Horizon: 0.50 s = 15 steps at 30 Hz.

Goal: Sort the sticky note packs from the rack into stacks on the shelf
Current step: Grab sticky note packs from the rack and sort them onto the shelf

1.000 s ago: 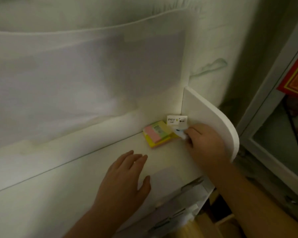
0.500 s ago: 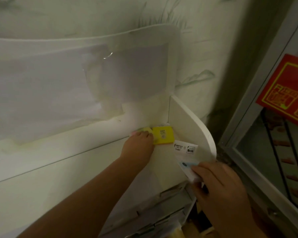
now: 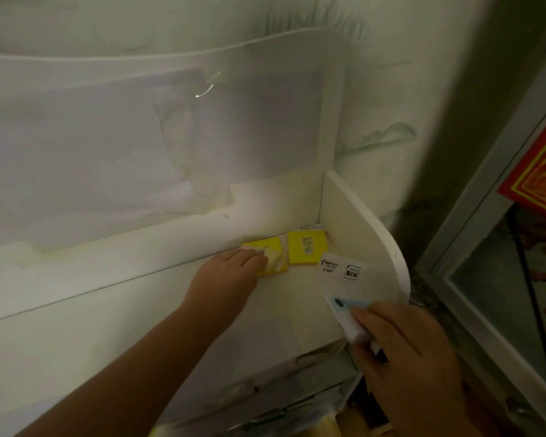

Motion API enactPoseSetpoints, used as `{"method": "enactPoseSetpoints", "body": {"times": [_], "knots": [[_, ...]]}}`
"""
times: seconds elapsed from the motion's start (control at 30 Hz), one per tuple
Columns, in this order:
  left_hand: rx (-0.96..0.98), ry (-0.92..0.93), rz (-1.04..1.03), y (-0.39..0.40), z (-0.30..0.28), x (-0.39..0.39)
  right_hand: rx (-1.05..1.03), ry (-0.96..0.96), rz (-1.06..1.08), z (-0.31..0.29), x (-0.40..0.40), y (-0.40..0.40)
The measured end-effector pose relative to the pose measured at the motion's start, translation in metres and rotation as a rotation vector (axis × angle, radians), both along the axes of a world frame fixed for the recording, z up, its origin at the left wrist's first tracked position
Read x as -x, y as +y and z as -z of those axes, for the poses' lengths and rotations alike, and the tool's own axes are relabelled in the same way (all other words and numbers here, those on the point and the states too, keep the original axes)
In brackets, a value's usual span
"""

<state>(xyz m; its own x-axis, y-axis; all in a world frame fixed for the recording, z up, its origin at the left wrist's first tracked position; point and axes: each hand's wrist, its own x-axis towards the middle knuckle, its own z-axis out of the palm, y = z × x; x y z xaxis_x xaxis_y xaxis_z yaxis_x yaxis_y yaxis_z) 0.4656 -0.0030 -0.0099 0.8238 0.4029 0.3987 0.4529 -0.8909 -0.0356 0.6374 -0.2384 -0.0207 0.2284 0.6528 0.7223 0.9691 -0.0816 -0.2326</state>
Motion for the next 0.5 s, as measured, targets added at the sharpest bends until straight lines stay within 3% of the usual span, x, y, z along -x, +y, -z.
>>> {"method": "enactPoseSetpoints", "body": {"times": [0.23,0.5], "knots": [[-0.005,-0.084,-0.150,-0.027,-0.018,0.087,-0.104,-0.009,-0.217,0.003,0.029,0.056],[-0.085,-0.152,-0.441,-0.065,-0.046,0.217,-0.140,-0.046,-0.473,-0.013,0.117,0.125]]}}
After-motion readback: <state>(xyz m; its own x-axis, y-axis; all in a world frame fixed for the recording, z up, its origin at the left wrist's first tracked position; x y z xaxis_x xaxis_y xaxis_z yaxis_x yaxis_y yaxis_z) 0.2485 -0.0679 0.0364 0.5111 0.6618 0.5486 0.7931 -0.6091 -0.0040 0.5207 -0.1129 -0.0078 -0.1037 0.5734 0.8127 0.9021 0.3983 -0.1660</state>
